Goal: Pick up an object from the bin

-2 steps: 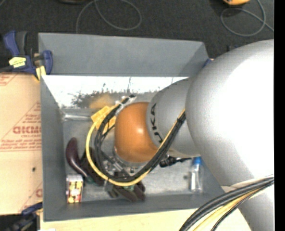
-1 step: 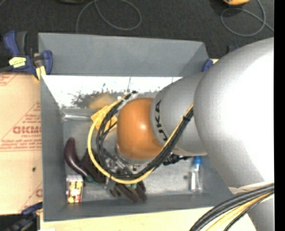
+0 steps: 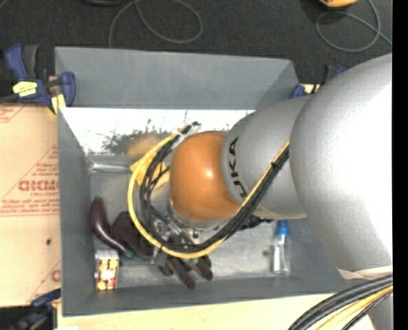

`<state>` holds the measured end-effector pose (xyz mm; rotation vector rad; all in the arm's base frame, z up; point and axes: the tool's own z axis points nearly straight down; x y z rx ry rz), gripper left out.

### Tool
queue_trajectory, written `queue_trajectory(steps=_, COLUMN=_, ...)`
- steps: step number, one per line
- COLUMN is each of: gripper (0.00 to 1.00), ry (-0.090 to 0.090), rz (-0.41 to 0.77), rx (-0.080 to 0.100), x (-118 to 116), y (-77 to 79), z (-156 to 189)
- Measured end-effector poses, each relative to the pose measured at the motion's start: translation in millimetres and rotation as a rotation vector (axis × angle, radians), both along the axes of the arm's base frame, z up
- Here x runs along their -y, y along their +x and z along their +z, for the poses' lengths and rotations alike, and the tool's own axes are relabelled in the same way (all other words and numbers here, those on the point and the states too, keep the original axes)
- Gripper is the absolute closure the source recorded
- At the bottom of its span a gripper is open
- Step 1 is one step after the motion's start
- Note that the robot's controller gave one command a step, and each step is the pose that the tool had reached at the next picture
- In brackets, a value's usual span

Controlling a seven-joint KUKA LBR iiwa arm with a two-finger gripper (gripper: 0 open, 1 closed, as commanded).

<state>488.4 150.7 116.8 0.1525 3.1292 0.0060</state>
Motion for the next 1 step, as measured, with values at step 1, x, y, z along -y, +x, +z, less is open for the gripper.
queue_trajectory(steps=1, gripper=1.00, ry=0.001, rz=0.000, rx=0.005, x=0.0, y=1.5, z=9.5)
